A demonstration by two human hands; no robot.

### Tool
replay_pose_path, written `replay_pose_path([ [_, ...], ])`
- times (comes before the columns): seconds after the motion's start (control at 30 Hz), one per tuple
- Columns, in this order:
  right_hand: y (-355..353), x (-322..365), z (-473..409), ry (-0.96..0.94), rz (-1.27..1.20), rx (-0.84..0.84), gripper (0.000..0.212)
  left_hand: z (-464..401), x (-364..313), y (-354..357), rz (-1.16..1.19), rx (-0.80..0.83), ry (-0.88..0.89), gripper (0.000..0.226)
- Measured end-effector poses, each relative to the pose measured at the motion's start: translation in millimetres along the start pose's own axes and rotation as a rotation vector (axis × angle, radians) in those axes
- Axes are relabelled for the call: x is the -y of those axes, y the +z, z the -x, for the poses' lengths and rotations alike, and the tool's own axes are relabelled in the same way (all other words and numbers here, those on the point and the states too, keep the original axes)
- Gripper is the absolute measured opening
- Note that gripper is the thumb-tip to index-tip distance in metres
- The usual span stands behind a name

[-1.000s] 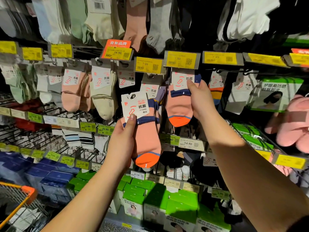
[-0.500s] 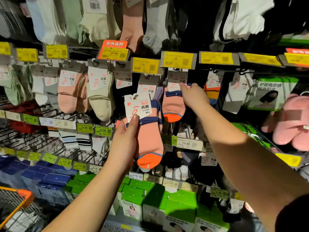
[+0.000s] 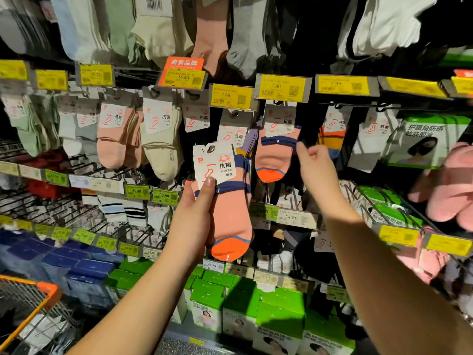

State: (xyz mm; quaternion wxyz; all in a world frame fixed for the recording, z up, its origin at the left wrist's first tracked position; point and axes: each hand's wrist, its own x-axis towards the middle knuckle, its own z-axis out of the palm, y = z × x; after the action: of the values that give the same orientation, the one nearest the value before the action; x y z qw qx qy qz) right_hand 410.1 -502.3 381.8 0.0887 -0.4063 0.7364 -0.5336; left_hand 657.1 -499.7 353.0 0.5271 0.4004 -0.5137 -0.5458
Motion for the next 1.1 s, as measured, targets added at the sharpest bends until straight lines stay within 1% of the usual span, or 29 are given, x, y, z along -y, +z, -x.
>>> replay_pose_path([
  [0.1, 6, -7, 50, 0.006, -0.185, 0.111, 0.028, 4, 5, 1, -0.033, 0.023, -0.014, 0.04],
  [0.2, 18, -8, 82, -0.004, -0.384, 0.172, 0.022, 8, 12, 6, -0.053, 0.065, -0.02, 0.027],
  [0.33, 17, -10, 106, -0.202, -0.38, 0.238, 0.019, 14, 17, 13, -0.102, 0.074, 0.016, 0.039],
  [0.4, 14, -7, 115, -0.227, -0.368, 0.258, 0.022, 19, 18, 17, -0.159, 0.07, 0.047, 0.041],
  [0.47, 15, -8, 120, -0.196, -0.397, 0.249, 0.033, 23, 17, 20, -0.19, 0.081, 0.066, 0.045],
  [0.53, 15, -10, 123, -0.155, -0.431, 0.266, 0.047, 25, 18, 22, -0.181, 0.101, 0.078, 0.043],
  [0.6, 17, -13, 126, -0.136, -0.485, 0.315, 0.042, 25, 18, 24, -0.171, 0.098, 0.087, 0.042],
  [0.7, 20, -15, 127, -0.084, -0.611, 0.398, 0.027, 25, 20, 25, -0.154, 0.082, 0.067, 0.052],
  [0.8, 19, -15, 127, 0.009, -0.747, 0.458, 0.03, 25, 19, 26, -0.155, 0.075, 0.061, 0.055],
  [0.87, 19, -14, 126, 0.057, -0.808, 0.431, 0.032, 24, 18, 25, -0.178, 0.069, 0.064, 0.056],
  [0.93, 20, -15, 122, 0.126, -0.873, 0.376, 0.036, 22, 19, 22, -0.186, 0.056, 0.053, 0.05],
  [1.0, 18, -17, 118, 0.183, -0.929, 0.361, 0.036, 17, 19, 18, -0.15, 0.042, 0.063, 0.038],
  [1.1, 14, -16, 106, 0.209, -0.942, 0.33, 0.023, 11, 19, 14, -0.098, 0.036, 0.089, 0.026],
])
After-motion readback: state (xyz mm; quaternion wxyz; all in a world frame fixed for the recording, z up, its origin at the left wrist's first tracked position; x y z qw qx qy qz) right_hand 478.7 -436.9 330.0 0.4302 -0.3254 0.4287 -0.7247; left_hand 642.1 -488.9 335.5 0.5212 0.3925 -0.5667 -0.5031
